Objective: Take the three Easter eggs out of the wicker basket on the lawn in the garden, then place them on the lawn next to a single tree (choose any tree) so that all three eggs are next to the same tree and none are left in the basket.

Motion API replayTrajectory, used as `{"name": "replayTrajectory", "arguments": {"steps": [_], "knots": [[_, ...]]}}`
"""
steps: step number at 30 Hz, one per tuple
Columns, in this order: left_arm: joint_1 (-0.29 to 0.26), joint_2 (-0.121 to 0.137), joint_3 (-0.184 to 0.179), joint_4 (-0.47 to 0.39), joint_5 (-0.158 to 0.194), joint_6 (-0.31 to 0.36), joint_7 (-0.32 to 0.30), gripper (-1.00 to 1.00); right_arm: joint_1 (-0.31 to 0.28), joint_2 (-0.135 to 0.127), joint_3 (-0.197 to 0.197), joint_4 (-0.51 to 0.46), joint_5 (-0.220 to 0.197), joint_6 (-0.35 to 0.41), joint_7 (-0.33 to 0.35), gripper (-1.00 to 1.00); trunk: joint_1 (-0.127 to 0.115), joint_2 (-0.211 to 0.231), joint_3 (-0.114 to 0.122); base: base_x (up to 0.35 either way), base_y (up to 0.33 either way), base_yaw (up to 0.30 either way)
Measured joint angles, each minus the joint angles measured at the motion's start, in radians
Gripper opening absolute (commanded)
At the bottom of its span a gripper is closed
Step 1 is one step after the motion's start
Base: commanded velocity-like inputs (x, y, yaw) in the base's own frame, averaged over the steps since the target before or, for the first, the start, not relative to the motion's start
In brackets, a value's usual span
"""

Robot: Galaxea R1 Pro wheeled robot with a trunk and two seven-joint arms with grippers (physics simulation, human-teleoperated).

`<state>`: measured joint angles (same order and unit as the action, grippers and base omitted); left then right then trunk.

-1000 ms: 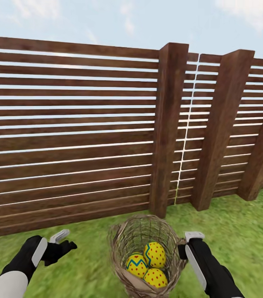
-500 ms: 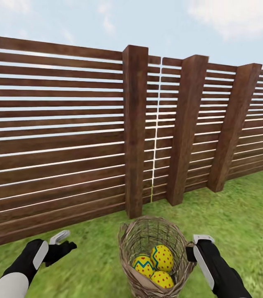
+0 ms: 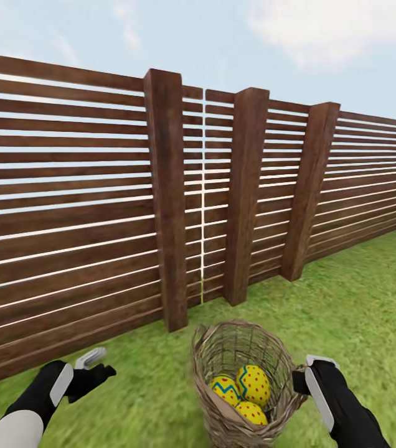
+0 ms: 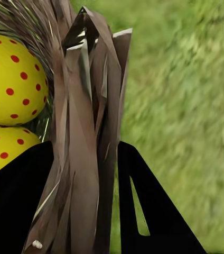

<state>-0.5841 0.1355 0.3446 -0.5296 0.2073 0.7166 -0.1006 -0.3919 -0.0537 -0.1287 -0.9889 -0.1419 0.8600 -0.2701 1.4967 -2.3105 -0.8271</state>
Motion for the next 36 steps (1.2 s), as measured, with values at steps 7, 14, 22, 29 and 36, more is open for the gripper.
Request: {"name": "replayTrajectory", "arguments": {"steps": [7, 14, 22, 29, 36], "knots": [[0.0, 0.0, -0.001, 0.012, -0.001, -0.001, 0.001, 1.0, -0.001, -0.026, -0.014, 0.0, -0.001, 0.0, 0.0, -1.0, 0.0, 0.0, 0.003, 0.0, -0.006, -0.27], [0.0, -0.001, -0.002, 0.013, 0.0, -0.004, -0.001, 1.0, 0.0, -0.033, -0.018, 0.0, 0.003, 0.002, 0.0, -1.0, 0.0, 0.0, 0.006, 0.119, -0.216, -0.27], [0.0, -0.003, -0.002, 0.013, 0.0, -0.002, -0.004, 1.0, 0.0, -0.034, -0.019, 0.0, 0.005, 0.002, 0.0, -1.0, 0.0, 0.0, 0.01, 0.184, -0.26, -0.27], [0.0, -0.005, -0.003, 0.013, -0.001, -0.002, -0.004, 1.0, 0.0, -0.034, -0.021, 0.0, 0.004, 0.002, 0.0, -1.0, 0.0, 0.0, 0.013, 0.187, -0.26, -0.249], [0.0, -0.005, -0.002, 0.013, 0.0, -0.002, -0.004, 1.0, 0.0, -0.035, -0.021, 0.0, 0.004, 0.002, 0.0, -1.0, 0.0, 0.0, 0.016, 0.193, -0.257, -0.265]]}}
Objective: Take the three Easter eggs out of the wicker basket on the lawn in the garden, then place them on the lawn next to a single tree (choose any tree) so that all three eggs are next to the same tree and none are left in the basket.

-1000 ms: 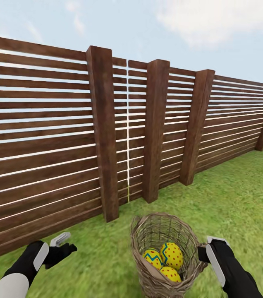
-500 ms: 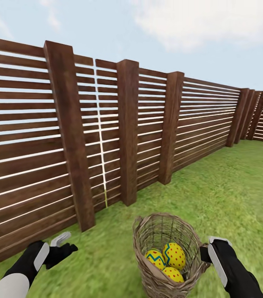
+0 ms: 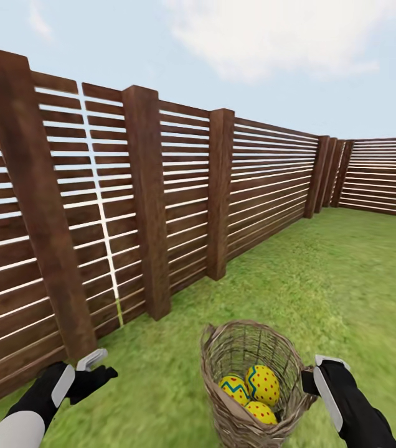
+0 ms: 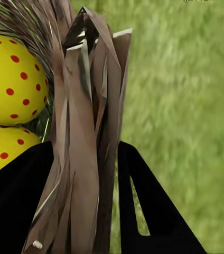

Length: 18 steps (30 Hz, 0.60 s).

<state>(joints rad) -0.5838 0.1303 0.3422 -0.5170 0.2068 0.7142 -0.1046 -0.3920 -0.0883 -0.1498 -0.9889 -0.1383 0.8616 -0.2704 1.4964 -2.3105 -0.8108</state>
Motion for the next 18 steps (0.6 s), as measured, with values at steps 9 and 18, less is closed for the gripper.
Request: {"name": "replayTrajectory", "arguments": {"steps": [9, 18], "knots": [[0.0, -0.001, -0.001, 0.0, 0.0, 0.0, 0.0, 1.0, 0.0, 0.001, -0.039, 0.0, 0.006, 0.001, 0.0, -1.0, 0.0, 0.0, 0.003, 0.205, -0.254, -0.213], [0.0, -0.007, -0.001, 0.0, 0.0, 0.0, 0.0, 1.0, -0.001, 0.001, -0.04, -0.001, 0.005, 0.001, 0.0, -1.0, 0.0, 0.0, 0.003, 0.22, -0.249, -0.192]]}}
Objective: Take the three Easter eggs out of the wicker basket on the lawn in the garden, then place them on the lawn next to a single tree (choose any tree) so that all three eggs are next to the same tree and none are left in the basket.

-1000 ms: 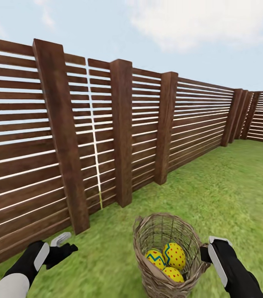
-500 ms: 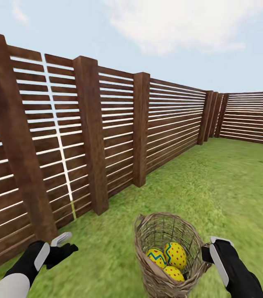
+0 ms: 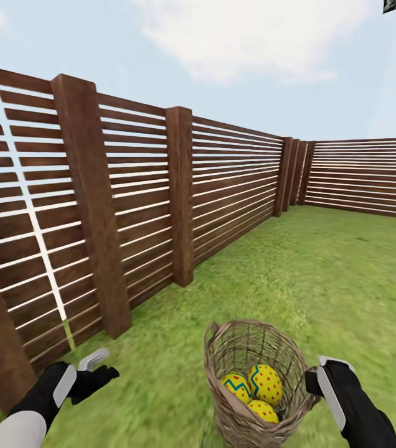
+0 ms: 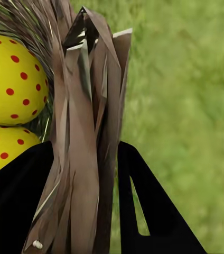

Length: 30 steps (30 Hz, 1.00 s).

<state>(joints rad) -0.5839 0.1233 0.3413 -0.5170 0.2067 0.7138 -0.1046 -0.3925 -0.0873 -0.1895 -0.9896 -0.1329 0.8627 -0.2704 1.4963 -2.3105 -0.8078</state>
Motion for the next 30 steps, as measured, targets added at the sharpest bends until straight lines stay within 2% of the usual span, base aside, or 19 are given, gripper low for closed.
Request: {"name": "replayTrajectory", "arguments": {"steps": [9, 14, 20, 25, 30], "knots": [[0.0, -0.002, 0.0, 0.0, 0.0, 0.001, -0.001, 1.0, 0.001, -0.001, -0.002, 0.001, -0.006, -0.001, 0.0, -1.0, 0.0, 0.0, 0.0, 0.23, -0.246, -0.272], [0.0, -0.002, 0.0, 0.0, 0.0, 0.001, -0.002, 1.0, 0.001, -0.002, -0.047, 0.001, 0.005, 0.001, 0.0, -1.0, 0.0, 0.0, 0.0, 0.23, -0.246, -0.272], [0.0, -0.009, 0.0, 0.0, 0.0, 0.001, -0.002, 1.0, 0.0, -0.002, -0.053, 0.001, -0.001, 0.0, 0.0, -1.0, 0.0, 0.0, 0.0, 0.23, -0.246, -0.272], [0.0, -0.026, -0.001, 0.012, 0.002, 0.002, -0.012, 1.0, 0.0, -0.002, -0.055, 0.0, -0.007, -0.009, 0.008, -1.0, 0.0, 0.0, 0.0, 0.231, -0.246, -0.266], [0.0, -0.067, -0.002, 0.055, 0.0, 0.0, -0.072, 1.0, 0.001, -0.016, -0.055, 0.02, 0.006, -0.01, 0.016, -1.0, 0.0, 0.0, 0.0, 0.234, -0.246, -0.214]]}}
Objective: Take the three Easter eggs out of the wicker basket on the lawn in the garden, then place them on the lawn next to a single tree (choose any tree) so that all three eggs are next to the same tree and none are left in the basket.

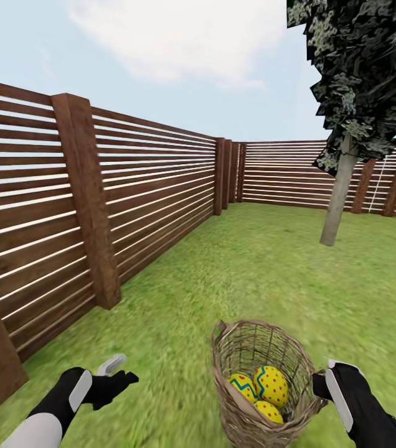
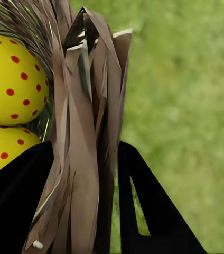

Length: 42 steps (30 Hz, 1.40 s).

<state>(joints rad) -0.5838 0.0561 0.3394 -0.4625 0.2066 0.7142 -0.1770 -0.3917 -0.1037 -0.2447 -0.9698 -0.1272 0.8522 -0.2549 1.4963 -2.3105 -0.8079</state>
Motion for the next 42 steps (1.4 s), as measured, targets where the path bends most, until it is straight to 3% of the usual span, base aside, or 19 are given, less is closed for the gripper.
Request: {"name": "replayTrajectory", "arguments": {"steps": [3, 6, 9, 12, 21, 25, 28, 42], "knots": [[0.0, -0.033, -0.002, 0.003, -0.017, -0.001, -0.014, 1.0, 0.0, -0.01, 0.0, 0.015, -0.012, -0.004, 0.001, -1.0, 0.0, 0.0, 0.0, 0.235, -0.246, -0.143], [0.0, -0.04, -0.002, 0.024, -0.038, -0.01, -0.017, 1.0, 0.0, -0.014, 0.0, 0.019, -0.003, -0.003, 0.001, -1.0, 0.0, 0.0, 0.0, 0.235, -0.246, -0.052], [0.0, -0.05, -0.003, 0.062, -0.041, -0.059, -0.018, 1.0, 0.0, -0.021, -0.001, 0.022, -0.016, -0.006, 0.0, -1.0, 0.0, 0.0, 0.0, 0.235, -0.246, -0.009], [0.0, -0.056, -0.001, 0.078, -0.045, -0.083, -0.019, 1.0, -0.001, -0.029, -0.001, 0.033, -0.001, -0.003, -0.001, -1.0, 0.0, 0.0, 0.0, 0.235, -0.246, -0.001], [0.0, -0.065, -0.002, 0.081, -0.043, -0.09, -0.018, 1.0, -0.001, -0.029, -0.001, 0.035, -0.011, -0.008, -0.002, -1.0, 0.0, 0.0, 0.0, 0.248, -0.246, 0.0], [0.0, -0.066, -0.002, 0.081, -0.043, -0.09, -0.017, 1.0, -0.001, -0.028, -0.002, 0.035, -0.003, -0.095, -0.004, -1.0, 0.0, 0.0, 0.0, 0.255, -0.241, -0.011], [0.0, -0.072, -0.002, 0.081, -0.043, -0.09, -0.015, 1.0, -0.001, -0.027, -0.001, 0.036, -0.02, -0.11, -0.003, -1.0, 0.0, 0.0, 0.0, 0.261, -0.227, -0.206], [0.0, -0.076, -0.002, 0.081, -0.043, -0.088, -0.015, 1.0, 0.0, -0.028, -0.001, 0.037, -0.003, -0.109, -0.003, -1.0, 0.0, 0.0, 0.0, 0.283, -0.167, -0.211]]}}
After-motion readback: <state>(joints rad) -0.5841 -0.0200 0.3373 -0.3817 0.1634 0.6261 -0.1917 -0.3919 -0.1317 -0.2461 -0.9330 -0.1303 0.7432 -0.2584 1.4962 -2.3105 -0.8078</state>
